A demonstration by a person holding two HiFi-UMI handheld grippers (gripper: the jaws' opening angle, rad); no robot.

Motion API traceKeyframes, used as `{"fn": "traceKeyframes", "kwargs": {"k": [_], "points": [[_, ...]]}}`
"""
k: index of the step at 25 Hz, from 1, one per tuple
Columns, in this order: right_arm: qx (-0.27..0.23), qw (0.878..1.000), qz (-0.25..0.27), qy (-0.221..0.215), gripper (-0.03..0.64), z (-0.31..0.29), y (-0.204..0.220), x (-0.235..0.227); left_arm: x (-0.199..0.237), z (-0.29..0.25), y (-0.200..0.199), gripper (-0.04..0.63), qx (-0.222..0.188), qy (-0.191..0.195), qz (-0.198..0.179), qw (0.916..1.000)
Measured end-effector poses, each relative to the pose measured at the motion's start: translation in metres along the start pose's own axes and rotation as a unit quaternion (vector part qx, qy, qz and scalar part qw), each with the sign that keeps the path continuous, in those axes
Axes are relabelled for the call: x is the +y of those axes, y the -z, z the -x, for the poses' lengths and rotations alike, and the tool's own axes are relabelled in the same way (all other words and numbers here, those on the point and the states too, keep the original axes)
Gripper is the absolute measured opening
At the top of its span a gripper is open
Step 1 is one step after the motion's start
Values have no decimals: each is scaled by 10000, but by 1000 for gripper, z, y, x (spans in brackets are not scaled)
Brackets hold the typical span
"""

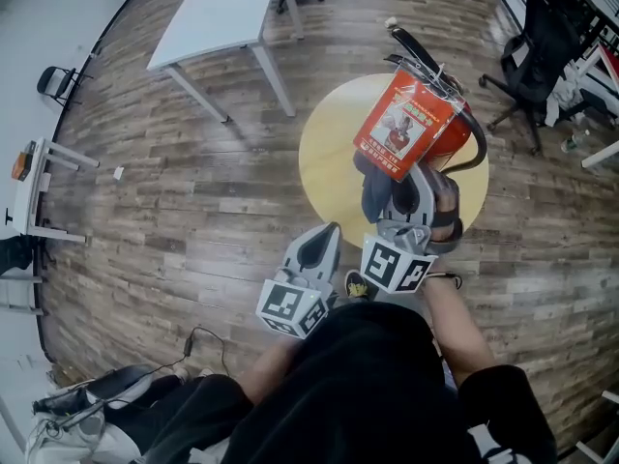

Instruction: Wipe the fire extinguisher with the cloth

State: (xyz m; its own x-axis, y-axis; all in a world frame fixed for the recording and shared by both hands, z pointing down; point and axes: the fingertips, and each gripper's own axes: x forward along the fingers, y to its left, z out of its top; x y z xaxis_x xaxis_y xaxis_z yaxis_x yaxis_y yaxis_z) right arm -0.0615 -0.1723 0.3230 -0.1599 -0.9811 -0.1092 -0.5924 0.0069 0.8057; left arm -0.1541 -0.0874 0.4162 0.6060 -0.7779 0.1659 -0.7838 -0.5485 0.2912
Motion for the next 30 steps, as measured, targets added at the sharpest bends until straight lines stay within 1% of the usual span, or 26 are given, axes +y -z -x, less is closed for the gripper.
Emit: {"fn": "traceKeyframes", "kwargs": {"k": [2,3,4,5,6,7,8,9,10,11,12,13,14,15,16,18,19,20,22,23,25,26,27,28,29,30], "points": [[347,9968,-565,-455,61,-1,19,29,1,2,0,23,-13,-13,9,10000],[578,9908,-986,-730,62,-2,30,46,3,3,-1,23,-13,-29,16,10000],[841,9790,-1542,-1034,61,-1,43,65,5,5,-1,23,-6,-54,21,10000],[1140,9574,-2278,-1357,62,0,58,85,7,7,-1,23,6,-85,25,10000],[1458,9218,-3180,-1672,61,2,74,106,9,9,0,23,20,-118,29,9999],[1767,8699,-4178,-1936,61,4,90,125,11,10,1,23,33,-150,37,9999],[2040,8013,-5207,-2127,61,7,103,143,14,11,3,23,45,-180,50,9998],[2230,7144,-6236,-2258,61,10,112,157,17,12,4,23,57,-212,70,9997],[2290,6082,-7226,-2357,61,12,113,168,19,13,5,23,71,-244,92,9996],[2215,4881,-8086,-2425,61,13,108,176,21,13,7,23,83,-273,115,9995],[2031,3702,-8726,-2456,61,14,99,181,23,14,7,23,91,-293,136,9994],[1773,2737,-9127,-2464,61,13,89,183,23,14,8,23,93,-303,151,9994],[1495,2121,-9337,-2467,61,12,80,181,23,14,8,23,93,-302,160,9994],[1244,1894,-9420,-2475,61,11,73,175,22,13,8,23,87,-292,162,9994],[1025,1974,-9429,-2480,61,8,68,167,21,13,7,23,77,-281,160,9994],[610,2402,-9394,-2370,61,0,63,144,21,12,6,23,65,-275,151,9995],[395,2504,-9416,-2215,61,-5,62,129,22,13,6,23,67,-282,147,9995],[178,2493,-9470,-2016,61,-10,64,113,23,13,6,23,75,-291,145,9994],[-211,2319,-9569,-1736,62,-20,62,80,24,13,7,23,87,-294,146,9994],[-378,2262,-9579,-1724,62,-24,55,64,24,13,7,23,87,-291,144,9994],[-736,2205,-9565,-1761,62,-27,33,35,25,13,6,23,81,-283,131,9995],[-911,2136,-9570,-1742,61,-27,24,22,25,13,6,23,77,-277,125,9995],[-1059,2015,-9588,-1698,61,-26,17,13,24,13,5,23,69,-270,122,9995],[-1186,1867,-9612,-1649,62,-25,14,6,24,13,5,23,57,-264,120,9996],[-1297,1754,-9624,-1617,62,-25,12,3,23,13,4,23,45,-262,120,9996],[-1377,1749,-9616,-1605,61,-24,12,2,23,13,3,23,40,-263,120,9996]]}}
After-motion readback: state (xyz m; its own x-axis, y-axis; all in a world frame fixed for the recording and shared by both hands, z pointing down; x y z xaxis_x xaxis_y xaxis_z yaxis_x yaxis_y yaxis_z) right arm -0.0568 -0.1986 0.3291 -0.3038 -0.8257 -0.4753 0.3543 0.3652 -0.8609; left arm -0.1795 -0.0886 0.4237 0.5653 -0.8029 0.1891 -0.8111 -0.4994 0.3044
